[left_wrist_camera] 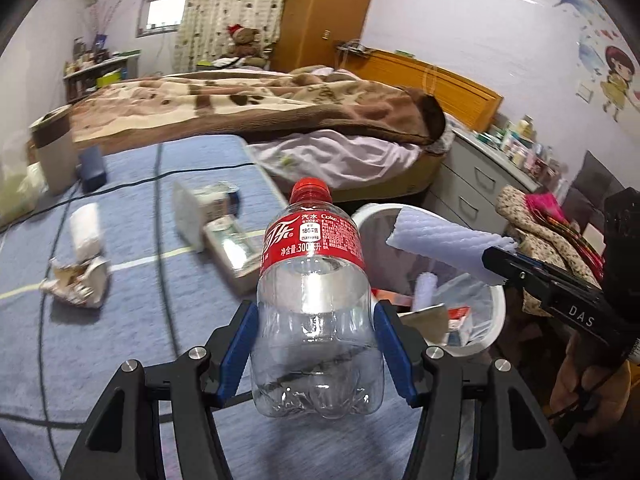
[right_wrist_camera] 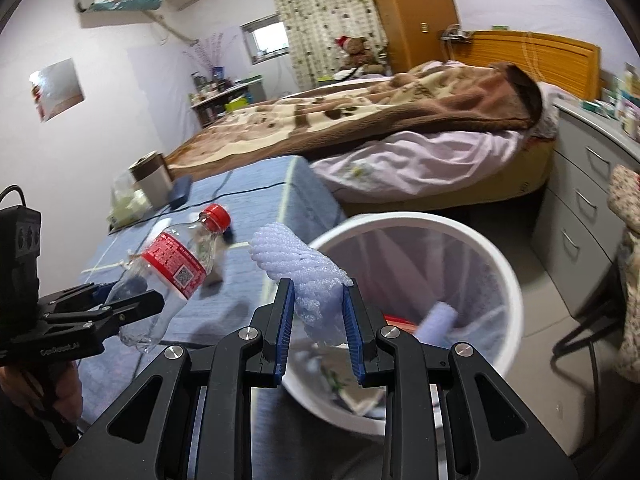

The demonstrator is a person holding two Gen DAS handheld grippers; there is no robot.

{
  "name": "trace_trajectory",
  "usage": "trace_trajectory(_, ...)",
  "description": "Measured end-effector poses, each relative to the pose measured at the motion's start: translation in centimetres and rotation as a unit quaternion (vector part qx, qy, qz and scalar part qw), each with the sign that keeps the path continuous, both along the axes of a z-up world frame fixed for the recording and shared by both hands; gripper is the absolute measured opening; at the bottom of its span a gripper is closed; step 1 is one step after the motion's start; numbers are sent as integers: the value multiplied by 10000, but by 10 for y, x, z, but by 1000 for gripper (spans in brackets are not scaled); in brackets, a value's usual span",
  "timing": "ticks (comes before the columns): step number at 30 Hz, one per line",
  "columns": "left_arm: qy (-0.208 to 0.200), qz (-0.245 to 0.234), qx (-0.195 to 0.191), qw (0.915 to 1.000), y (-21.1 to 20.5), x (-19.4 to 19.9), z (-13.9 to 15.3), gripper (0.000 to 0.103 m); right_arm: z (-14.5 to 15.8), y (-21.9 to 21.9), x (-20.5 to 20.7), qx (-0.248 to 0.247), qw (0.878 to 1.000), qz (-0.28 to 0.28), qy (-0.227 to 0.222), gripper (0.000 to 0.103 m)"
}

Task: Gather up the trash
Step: 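Carry bottle and foam net over the wastebasket and open both tools, then grasp the white yogurt cup with the left tool while the right grasps the green box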

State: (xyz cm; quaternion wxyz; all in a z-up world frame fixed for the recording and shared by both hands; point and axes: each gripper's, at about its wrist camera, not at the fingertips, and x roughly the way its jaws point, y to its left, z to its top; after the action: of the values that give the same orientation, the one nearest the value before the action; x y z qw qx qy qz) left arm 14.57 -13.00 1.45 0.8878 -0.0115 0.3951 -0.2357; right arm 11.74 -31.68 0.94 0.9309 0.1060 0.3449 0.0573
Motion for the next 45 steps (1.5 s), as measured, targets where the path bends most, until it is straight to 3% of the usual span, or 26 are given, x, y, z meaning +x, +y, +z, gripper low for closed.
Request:
trace_trajectory(14,197,-723,3,9972,-86,26,-17,60,-21,-37,-3,131,9974,-579,401,28)
trace_trajectory(18,304,-761,5,9966,-101,38,-26,61,-22,-42,-4,67,9967,-691,415,43)
trace_trajectory(20,347,-792,-46,9962,-104,41,-28,61,-22,-45,-6,85,9967,-714,364,63)
trace_trajectory(21,333,-813,-78,9961,-105,41,-27,61,-21,-46,-6,99,9968,-714,335,63)
trace_trajectory(27,212,-810,-178,9963,-101,36,-18,62,-17,-44,-7,113,9975,-641,291,63)
trace_trajectory(45,46,-187,-217,9996,-33,7,0,62,2,3,-9,-15,10000,0,53,63)
